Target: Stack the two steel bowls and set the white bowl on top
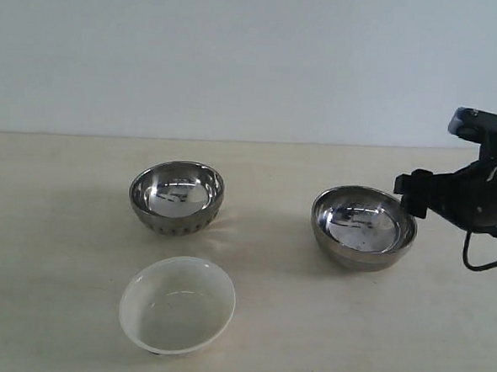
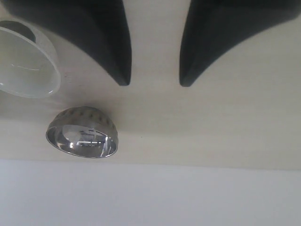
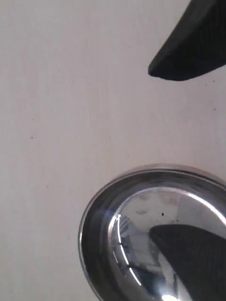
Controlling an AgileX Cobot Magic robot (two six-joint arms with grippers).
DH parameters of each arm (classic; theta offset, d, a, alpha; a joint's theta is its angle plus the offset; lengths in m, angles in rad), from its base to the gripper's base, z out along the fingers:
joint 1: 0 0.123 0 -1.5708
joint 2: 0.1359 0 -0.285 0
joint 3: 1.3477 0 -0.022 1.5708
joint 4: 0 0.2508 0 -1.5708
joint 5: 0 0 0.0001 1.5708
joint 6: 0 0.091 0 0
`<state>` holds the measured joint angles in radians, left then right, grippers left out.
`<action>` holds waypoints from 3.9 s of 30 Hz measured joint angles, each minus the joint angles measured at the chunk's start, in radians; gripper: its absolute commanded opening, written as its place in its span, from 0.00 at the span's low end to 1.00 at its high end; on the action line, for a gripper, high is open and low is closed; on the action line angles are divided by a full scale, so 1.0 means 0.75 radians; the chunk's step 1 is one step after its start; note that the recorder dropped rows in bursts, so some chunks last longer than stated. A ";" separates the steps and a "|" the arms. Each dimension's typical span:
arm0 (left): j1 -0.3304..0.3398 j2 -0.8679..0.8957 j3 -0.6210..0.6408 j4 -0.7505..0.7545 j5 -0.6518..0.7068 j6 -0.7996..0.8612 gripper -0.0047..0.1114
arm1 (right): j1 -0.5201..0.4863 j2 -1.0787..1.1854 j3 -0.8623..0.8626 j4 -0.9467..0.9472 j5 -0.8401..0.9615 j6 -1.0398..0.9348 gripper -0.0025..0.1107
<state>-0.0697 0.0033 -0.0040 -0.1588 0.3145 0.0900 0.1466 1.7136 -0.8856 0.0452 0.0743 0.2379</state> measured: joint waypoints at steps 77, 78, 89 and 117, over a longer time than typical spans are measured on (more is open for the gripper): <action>0.000 0.000 0.000 0.000 0.000 0.000 0.32 | 0.345 0.292 -0.119 0.005 -0.242 0.093 0.49; 0.000 0.000 0.000 0.000 0.000 0.000 0.32 | 0.345 0.284 -0.119 0.005 -0.253 0.093 0.49; 0.000 0.000 0.000 0.000 0.000 0.000 0.32 | 0.404 0.107 -0.440 0.008 -0.031 0.035 0.49; 0.000 0.000 0.000 0.000 0.000 0.000 0.32 | 0.641 0.906 -1.370 0.099 0.540 -0.057 0.11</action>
<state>-0.0697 0.0033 -0.0040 -0.1588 0.3145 0.0900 0.6272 2.3933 -1.9133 0.1196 0.4790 0.1951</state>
